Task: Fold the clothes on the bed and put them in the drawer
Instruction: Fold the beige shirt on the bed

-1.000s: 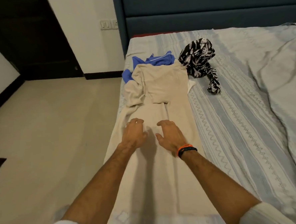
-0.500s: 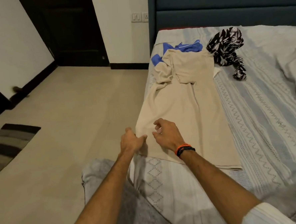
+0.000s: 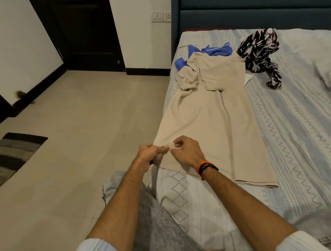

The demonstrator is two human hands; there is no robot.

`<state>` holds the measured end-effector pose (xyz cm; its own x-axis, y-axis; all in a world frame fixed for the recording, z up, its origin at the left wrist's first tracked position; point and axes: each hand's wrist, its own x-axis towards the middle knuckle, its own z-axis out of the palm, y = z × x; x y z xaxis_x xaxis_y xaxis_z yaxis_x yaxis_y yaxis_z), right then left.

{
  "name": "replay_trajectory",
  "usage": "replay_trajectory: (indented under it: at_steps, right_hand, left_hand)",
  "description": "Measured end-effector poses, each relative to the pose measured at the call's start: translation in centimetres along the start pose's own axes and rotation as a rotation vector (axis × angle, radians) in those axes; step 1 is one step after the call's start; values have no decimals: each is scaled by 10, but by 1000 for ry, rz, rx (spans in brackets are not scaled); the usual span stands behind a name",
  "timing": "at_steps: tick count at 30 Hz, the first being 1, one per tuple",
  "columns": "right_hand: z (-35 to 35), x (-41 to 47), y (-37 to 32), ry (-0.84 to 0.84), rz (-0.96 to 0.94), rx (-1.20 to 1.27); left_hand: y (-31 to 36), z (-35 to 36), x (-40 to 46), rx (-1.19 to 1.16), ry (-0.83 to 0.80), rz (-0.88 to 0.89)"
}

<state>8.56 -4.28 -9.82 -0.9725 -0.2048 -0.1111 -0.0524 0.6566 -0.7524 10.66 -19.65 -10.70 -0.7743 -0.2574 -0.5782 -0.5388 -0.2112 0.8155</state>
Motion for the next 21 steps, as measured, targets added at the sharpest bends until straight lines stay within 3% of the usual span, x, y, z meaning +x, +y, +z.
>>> replay_trajectory:
  at_steps: [4, 9, 17, 21]
  right_hand:
    - [2, 4, -9, 8, 29, 60]
    - [17, 3, -23, -16, 75, 177]
    - [29, 5, -56, 14, 244, 182]
    - [18, 16, -59, 69, 261, 129]
  left_hand:
    - [4, -12, -10, 36, 10, -53]
    - [3, -21, -18, -109, 89, 30]
    - [-8, -30, -23, 351, 59, 352]
    - [-11, -20, -28, 414, 76, 476]
